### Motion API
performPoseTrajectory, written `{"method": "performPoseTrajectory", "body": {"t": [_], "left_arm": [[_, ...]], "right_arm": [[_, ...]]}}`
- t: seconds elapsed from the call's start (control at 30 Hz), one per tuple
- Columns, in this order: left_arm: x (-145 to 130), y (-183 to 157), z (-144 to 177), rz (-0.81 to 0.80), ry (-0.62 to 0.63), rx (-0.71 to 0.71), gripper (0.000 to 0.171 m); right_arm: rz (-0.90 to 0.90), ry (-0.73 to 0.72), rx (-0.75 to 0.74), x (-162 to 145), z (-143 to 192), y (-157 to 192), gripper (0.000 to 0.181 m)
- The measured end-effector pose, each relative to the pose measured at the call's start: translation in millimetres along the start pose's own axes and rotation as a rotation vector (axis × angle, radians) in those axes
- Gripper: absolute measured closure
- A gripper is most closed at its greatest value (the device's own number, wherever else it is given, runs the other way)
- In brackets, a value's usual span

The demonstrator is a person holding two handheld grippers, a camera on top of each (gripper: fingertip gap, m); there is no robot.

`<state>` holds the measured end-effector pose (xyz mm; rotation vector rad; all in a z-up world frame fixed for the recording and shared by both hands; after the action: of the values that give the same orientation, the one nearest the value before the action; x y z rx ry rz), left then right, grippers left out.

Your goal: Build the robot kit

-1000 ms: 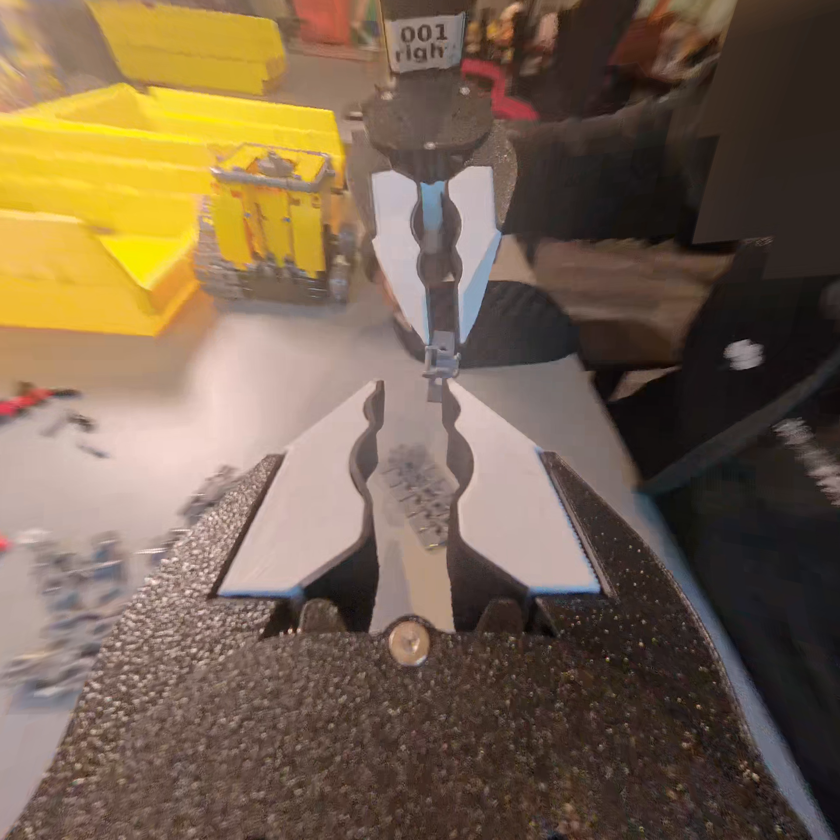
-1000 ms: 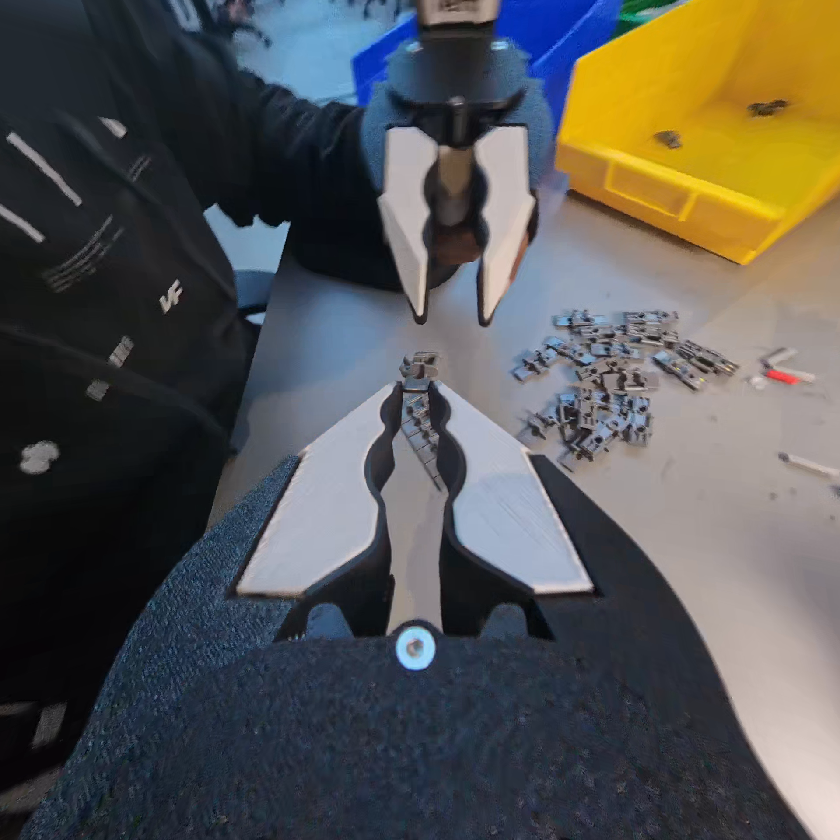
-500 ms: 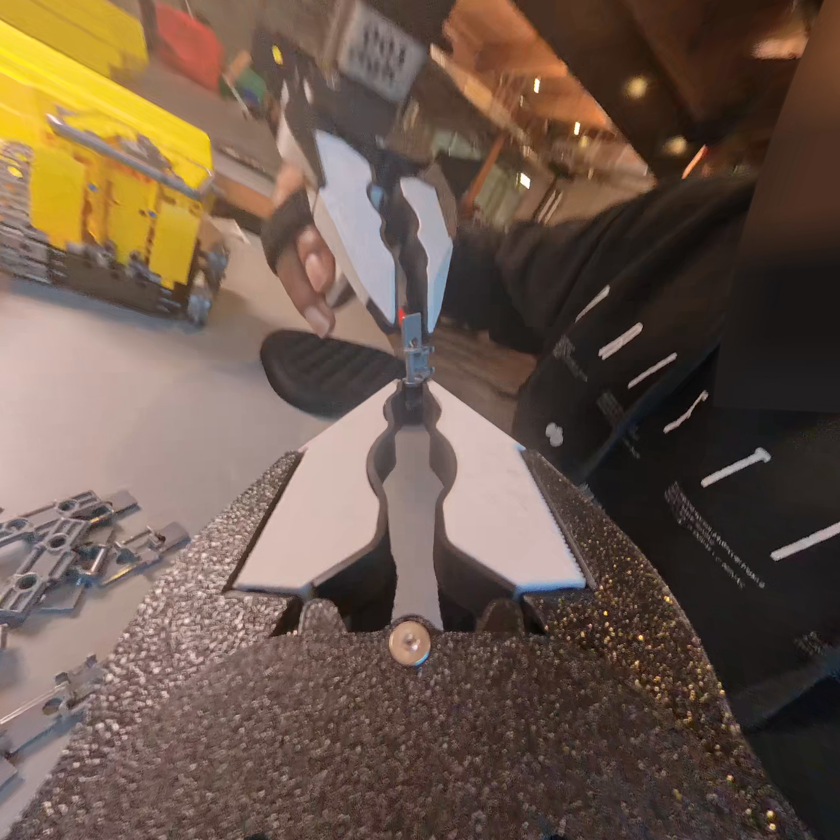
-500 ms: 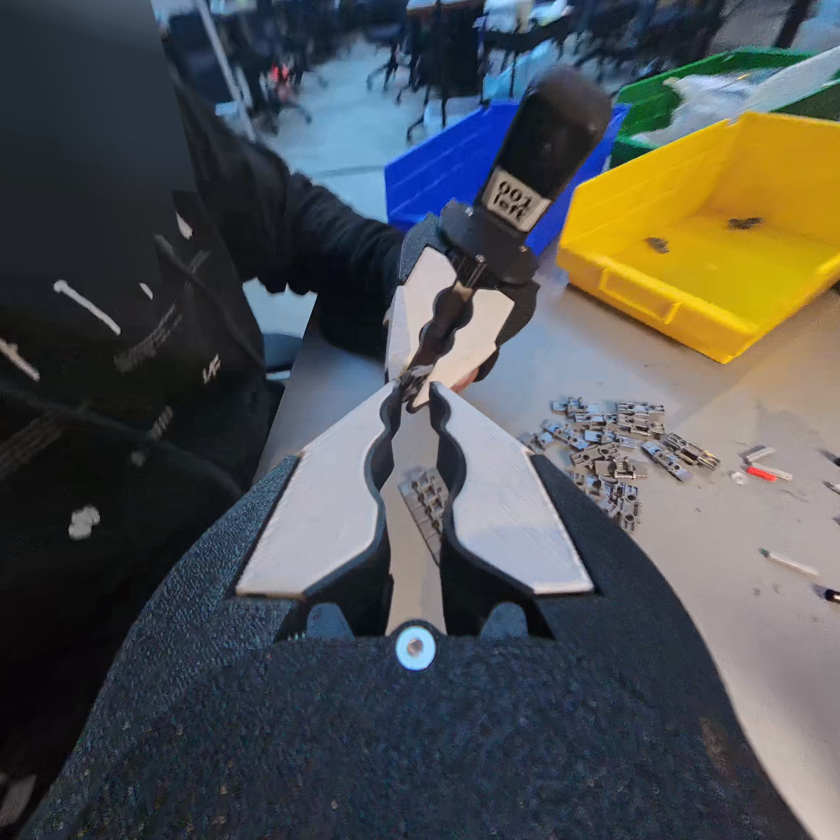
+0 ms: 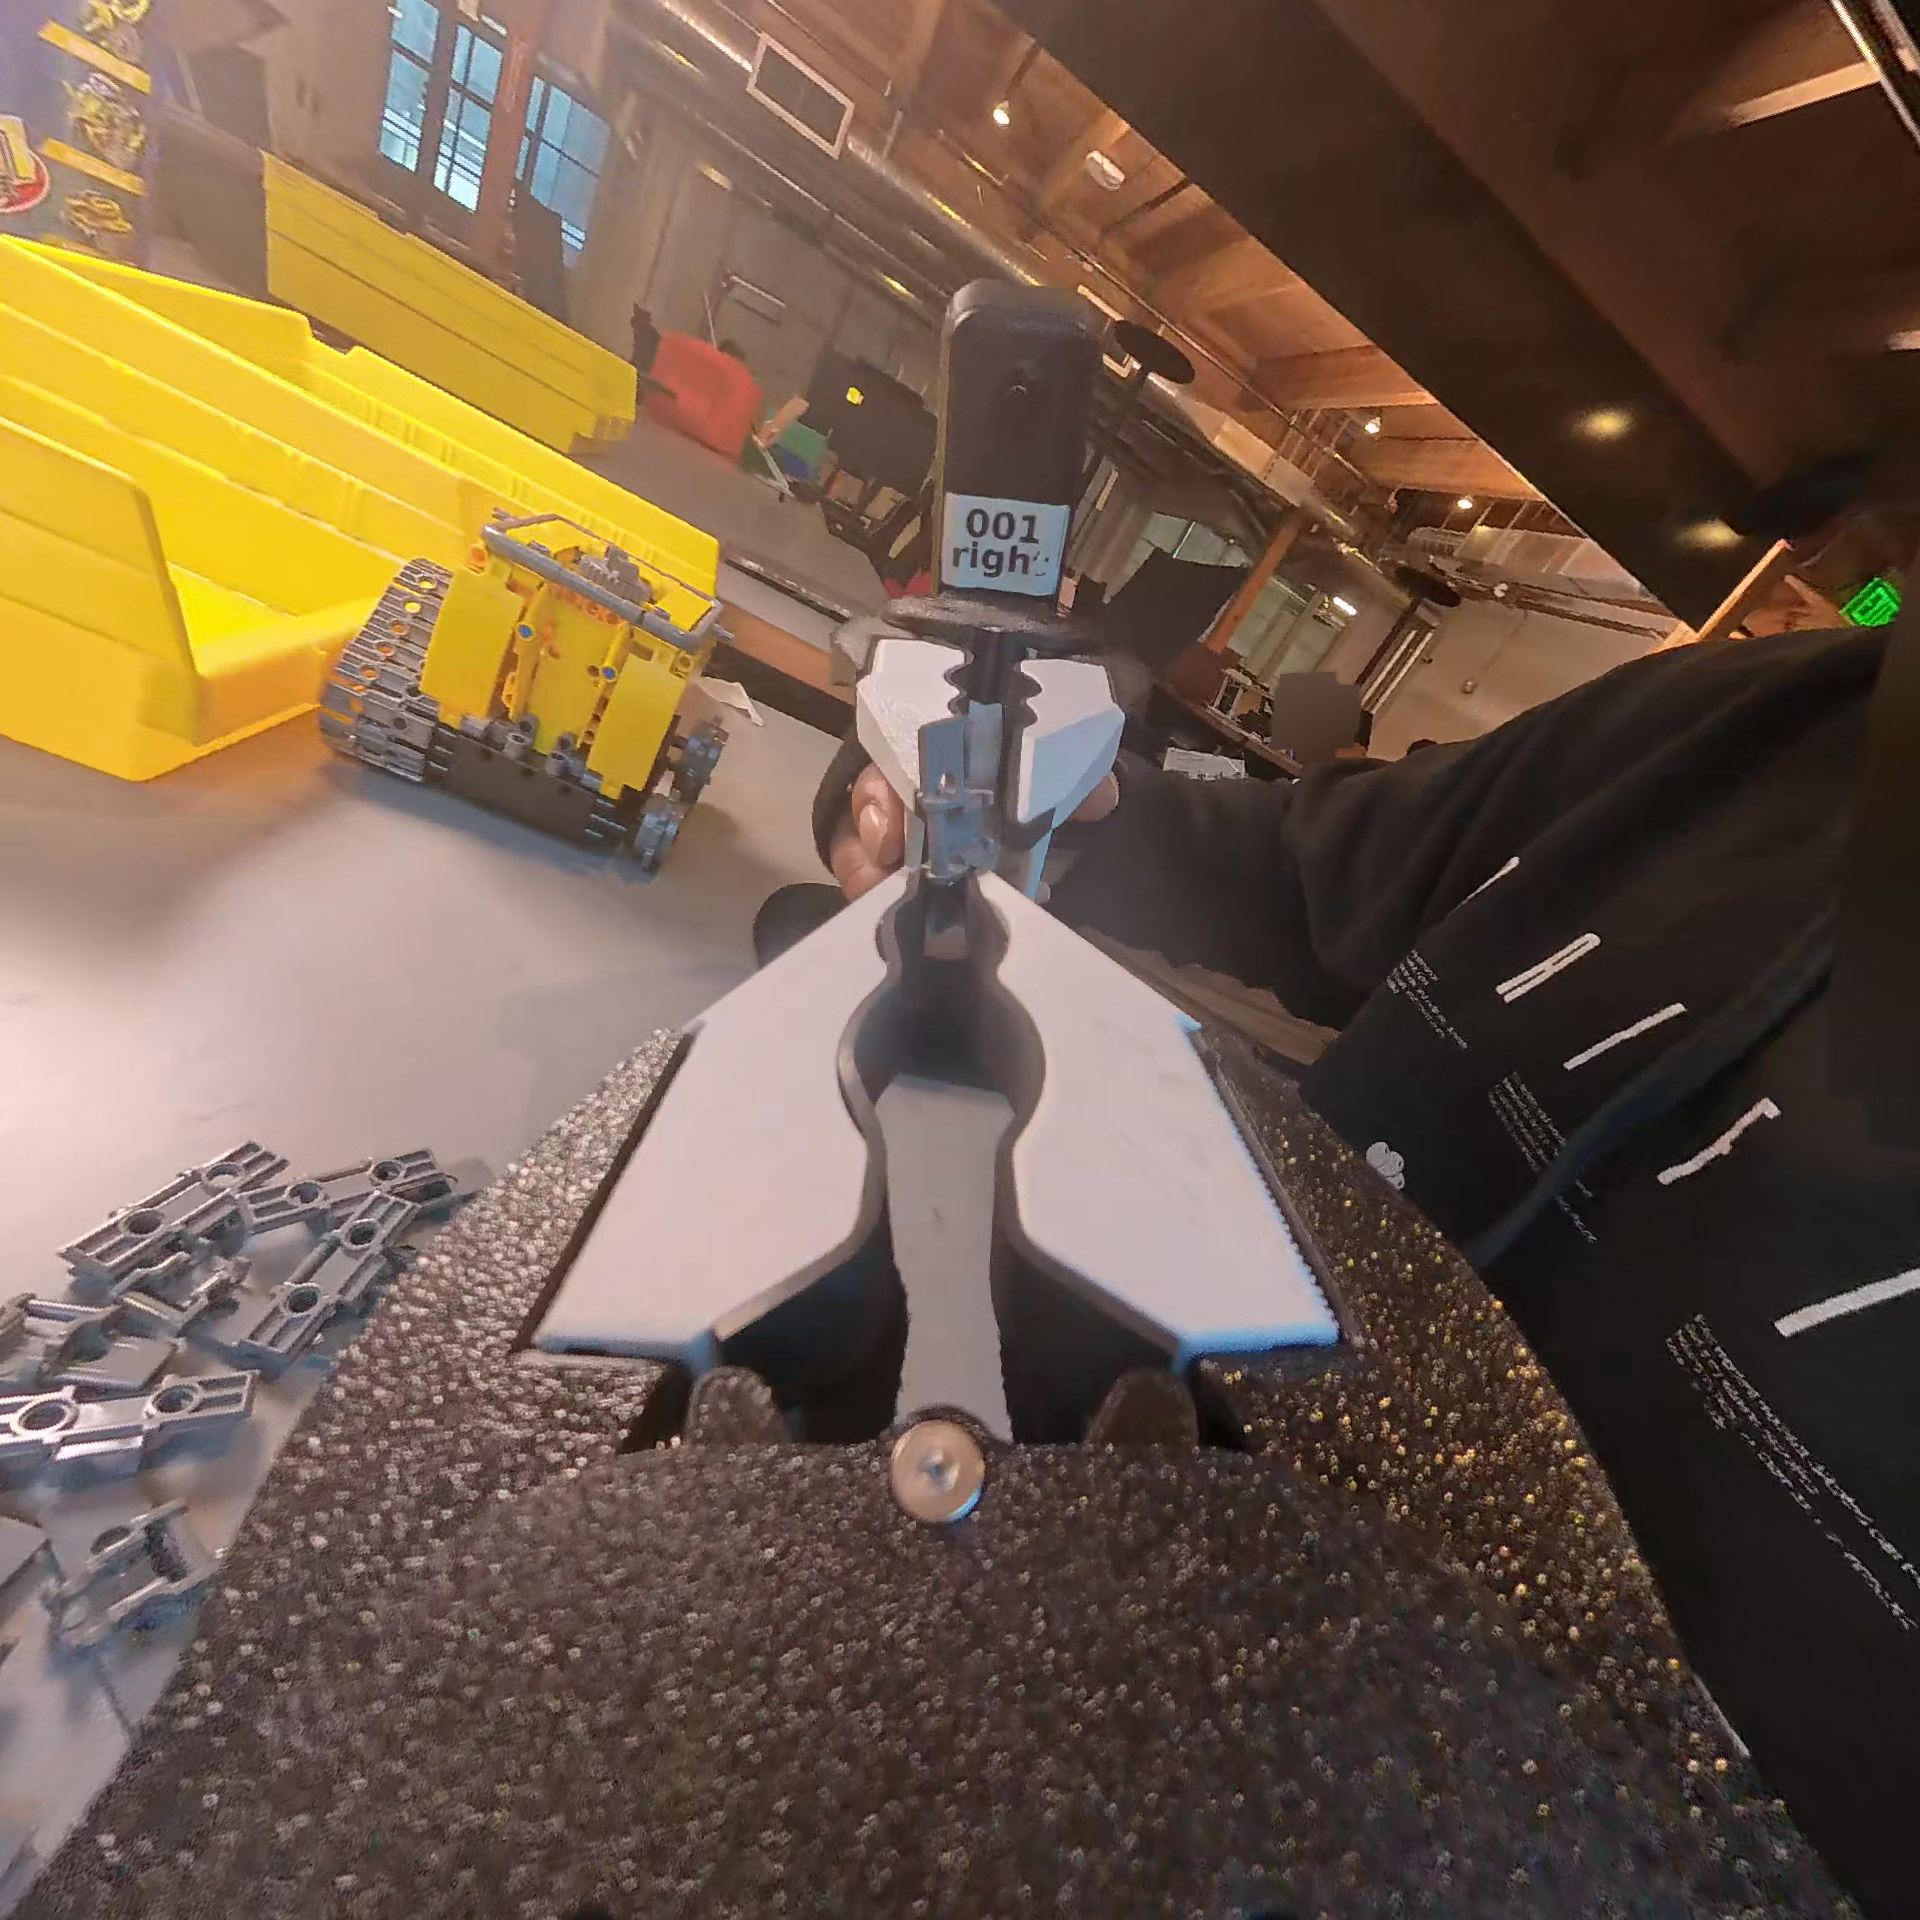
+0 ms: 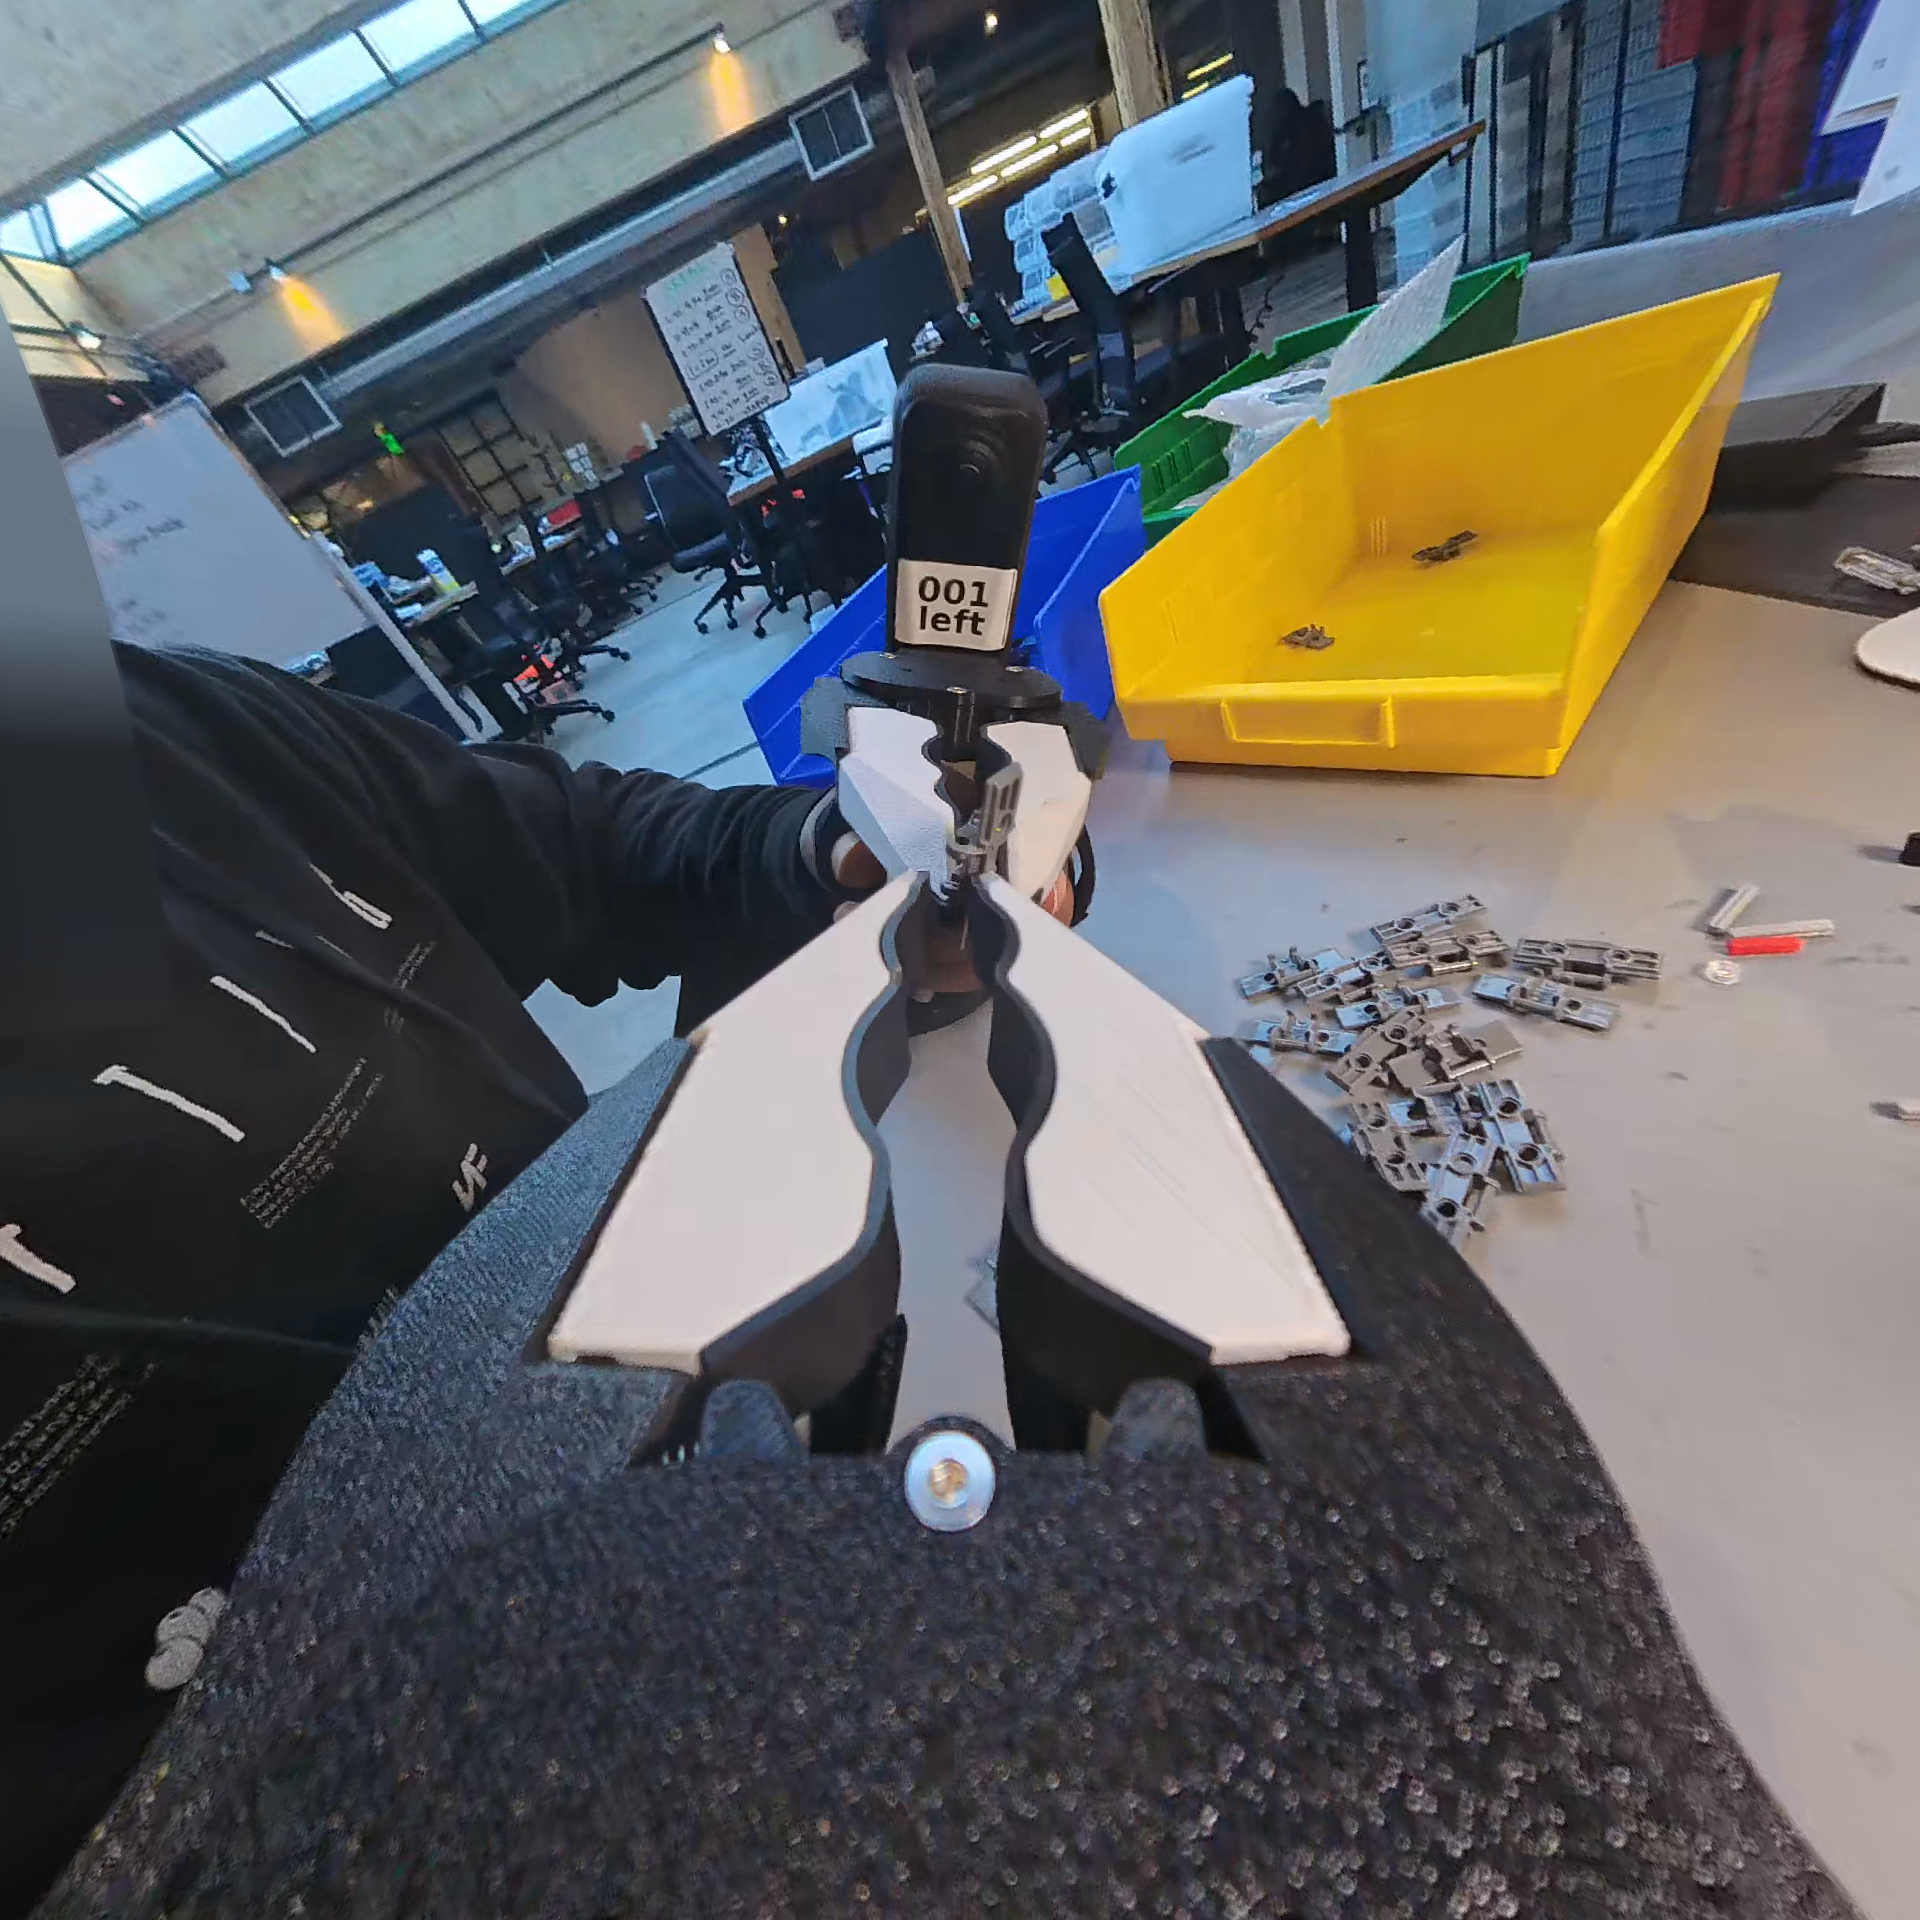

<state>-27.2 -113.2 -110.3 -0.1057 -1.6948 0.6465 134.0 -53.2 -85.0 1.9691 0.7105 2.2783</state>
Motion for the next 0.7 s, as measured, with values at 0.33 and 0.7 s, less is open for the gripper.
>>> {"method": "performPoseTrajectory", "body": {"t": [0.33, 0.7], "left_arm": [[1, 0, 1, -0.019, -0.008, 0.046, 0.166], [-33, 13, -1, -0.199, 0.527, 0.197, 0.145]], "right_arm": [[0.026, 0.005, -0.081, 1, -7, 0, 0.172], [-0.354, 0.509, -0.154, -39, 12, -38, 0.173]]}}
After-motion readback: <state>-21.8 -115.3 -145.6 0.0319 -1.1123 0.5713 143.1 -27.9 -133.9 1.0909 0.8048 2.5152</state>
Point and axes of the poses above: each gripper's, where its closed fingertips meet, z back along the fingers, x out of its top, y = z × x across the jaws, the point moved 9 cm from there along z, back along the fingers
